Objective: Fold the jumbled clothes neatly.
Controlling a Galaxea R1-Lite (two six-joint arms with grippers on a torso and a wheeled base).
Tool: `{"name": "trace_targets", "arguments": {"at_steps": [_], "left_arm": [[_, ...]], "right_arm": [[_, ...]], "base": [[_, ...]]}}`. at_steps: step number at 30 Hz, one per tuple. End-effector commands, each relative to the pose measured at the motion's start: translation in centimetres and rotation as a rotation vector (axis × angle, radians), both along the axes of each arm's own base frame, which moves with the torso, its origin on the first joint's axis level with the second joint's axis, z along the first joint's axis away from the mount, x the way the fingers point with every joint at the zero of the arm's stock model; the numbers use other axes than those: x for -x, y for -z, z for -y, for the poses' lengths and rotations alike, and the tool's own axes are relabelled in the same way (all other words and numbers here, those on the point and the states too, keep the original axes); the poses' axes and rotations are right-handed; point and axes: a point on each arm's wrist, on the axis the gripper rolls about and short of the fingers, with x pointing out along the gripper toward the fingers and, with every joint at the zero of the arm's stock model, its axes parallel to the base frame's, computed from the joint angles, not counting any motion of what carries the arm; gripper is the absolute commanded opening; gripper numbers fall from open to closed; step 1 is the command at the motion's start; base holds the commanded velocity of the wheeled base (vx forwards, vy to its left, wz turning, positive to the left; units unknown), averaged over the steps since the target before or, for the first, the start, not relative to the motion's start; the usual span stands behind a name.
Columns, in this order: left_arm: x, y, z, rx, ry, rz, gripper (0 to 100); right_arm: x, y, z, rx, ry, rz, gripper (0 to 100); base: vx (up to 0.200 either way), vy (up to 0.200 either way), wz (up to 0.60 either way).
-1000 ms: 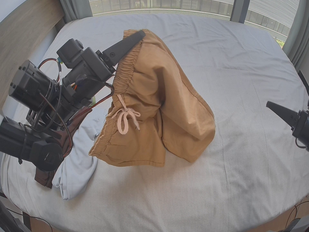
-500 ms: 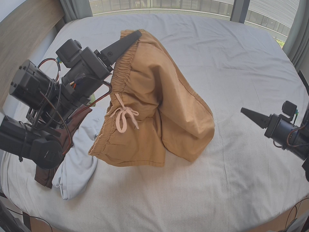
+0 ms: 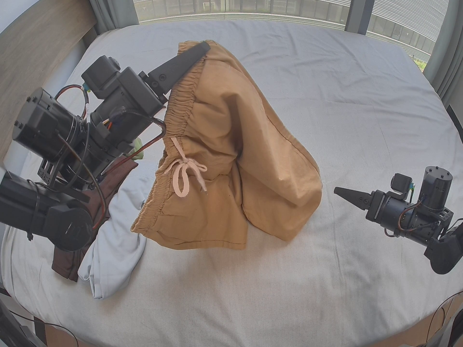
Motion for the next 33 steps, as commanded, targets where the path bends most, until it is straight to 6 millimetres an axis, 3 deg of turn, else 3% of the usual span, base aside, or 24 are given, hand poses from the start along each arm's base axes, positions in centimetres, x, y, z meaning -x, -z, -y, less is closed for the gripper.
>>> {"name": "trace_targets", "arguments": {"at_steps": [1,9,33], "left_arm": [[0.0,0.0,0.0,0.001,0.000,0.002,0],[-0.1,-0.1,0.0,0.003,-0.001,0.004,0],[-1.0,-0.8,-1.7,0.015,-0.060,0.026,0]], "right_arm": [[-1.9,2.2,-0.6,0.011,-0.006,-0.071,100],[-4.0,3.1,-2.1,-0.090,-0.012,-0.145,100],[-8.7,4.7,-3.1,-0.251,-0.016,-0.128,100]], "base": [[0.000,0.000,0.00],[0.000,0.000,0.00],[0.000,0.000,0.00]]}}
